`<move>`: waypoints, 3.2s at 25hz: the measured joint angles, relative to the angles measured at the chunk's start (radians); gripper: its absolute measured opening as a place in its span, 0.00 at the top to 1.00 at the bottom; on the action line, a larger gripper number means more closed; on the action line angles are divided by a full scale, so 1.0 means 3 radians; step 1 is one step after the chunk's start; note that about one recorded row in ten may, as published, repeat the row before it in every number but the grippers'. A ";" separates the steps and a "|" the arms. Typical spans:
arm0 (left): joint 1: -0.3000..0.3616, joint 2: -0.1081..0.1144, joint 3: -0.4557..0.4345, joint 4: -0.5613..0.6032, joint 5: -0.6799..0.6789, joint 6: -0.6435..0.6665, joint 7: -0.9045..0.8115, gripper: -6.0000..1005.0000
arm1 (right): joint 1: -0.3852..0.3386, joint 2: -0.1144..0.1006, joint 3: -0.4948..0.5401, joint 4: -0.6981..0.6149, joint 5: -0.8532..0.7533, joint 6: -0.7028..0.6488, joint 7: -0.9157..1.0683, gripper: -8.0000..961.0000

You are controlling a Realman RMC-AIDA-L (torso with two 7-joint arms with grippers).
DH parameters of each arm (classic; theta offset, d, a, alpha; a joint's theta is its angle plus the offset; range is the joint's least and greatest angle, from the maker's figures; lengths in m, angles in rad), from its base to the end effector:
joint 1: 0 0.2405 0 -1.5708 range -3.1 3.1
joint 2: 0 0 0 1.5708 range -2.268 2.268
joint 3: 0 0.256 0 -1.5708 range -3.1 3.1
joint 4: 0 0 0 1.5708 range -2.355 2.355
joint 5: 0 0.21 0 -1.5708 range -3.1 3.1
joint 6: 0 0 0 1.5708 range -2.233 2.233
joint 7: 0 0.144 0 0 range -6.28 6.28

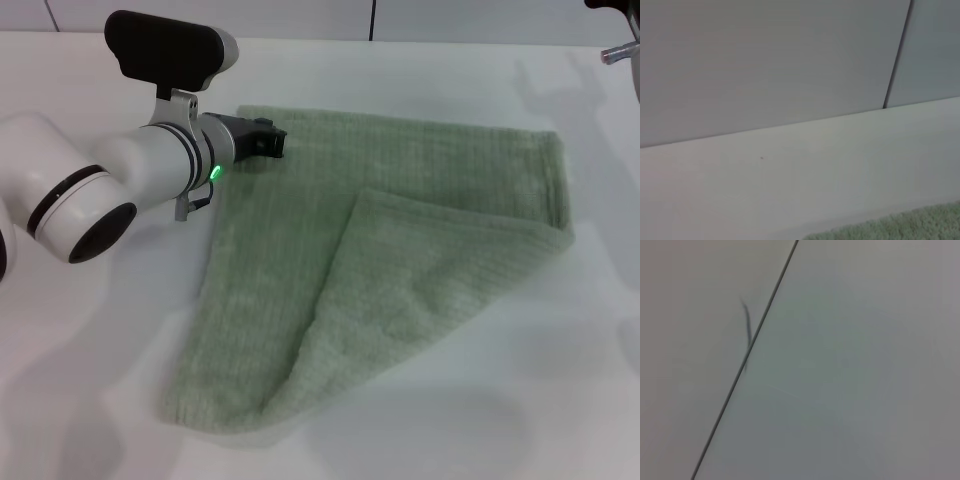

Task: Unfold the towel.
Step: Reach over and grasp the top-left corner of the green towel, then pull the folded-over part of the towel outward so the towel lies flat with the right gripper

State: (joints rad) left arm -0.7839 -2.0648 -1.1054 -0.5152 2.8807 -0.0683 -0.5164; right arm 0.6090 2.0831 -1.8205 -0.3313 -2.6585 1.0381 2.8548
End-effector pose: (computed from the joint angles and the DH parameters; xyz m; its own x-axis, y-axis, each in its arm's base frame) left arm -0.2247 0.4319 -0.0966 0.7043 0.5594 0.4370 0.6741 -0.3341 -0.6587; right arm 0.2351 0.4128 0.0077 0.8677 0.3012 -0.3955 -0.3853 -0.0955 -0.9179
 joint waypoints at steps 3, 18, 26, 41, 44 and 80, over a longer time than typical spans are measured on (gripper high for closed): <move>-0.0011 -0.0004 0.0004 0.0015 0.0000 -0.0003 0.0003 1.00 | 0.0004 0.0000 -0.0022 0.0000 0.0000 -0.0004 0.0001 0.21; -0.0088 -0.0011 0.0003 0.0092 0.0009 -0.0080 0.0009 1.00 | 0.0033 0.0000 -0.0027 -0.0021 0.0001 -0.0085 0.0005 0.21; -0.0152 -0.0022 0.0005 0.0194 0.0002 -0.0091 0.0009 1.00 | 0.0037 0.0000 -0.0027 -0.0026 0.0000 -0.0087 0.0005 0.21; -0.0135 -0.0020 0.0014 0.0166 0.0000 -0.0095 0.0009 1.00 | -0.0316 -0.0010 0.0002 -0.1224 0.0018 -0.1407 0.0213 0.21; -0.0129 -0.0020 0.0014 0.0164 0.0000 -0.0095 0.0009 1.00 | -0.0430 -0.0012 0.0004 -0.1654 0.0019 -0.1935 0.0213 0.21; -0.0099 -0.0005 0.0024 0.0036 0.0021 -0.0176 0.0015 1.00 | 0.0042 -0.0022 0.0305 -0.3109 0.0161 -0.6317 0.0011 0.21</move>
State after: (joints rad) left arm -0.8137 -2.0665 -1.0982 -0.5046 2.8870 -0.1211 -0.5119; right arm 0.6216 2.0765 -1.7292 -1.2639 -2.6102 -0.8571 2.8581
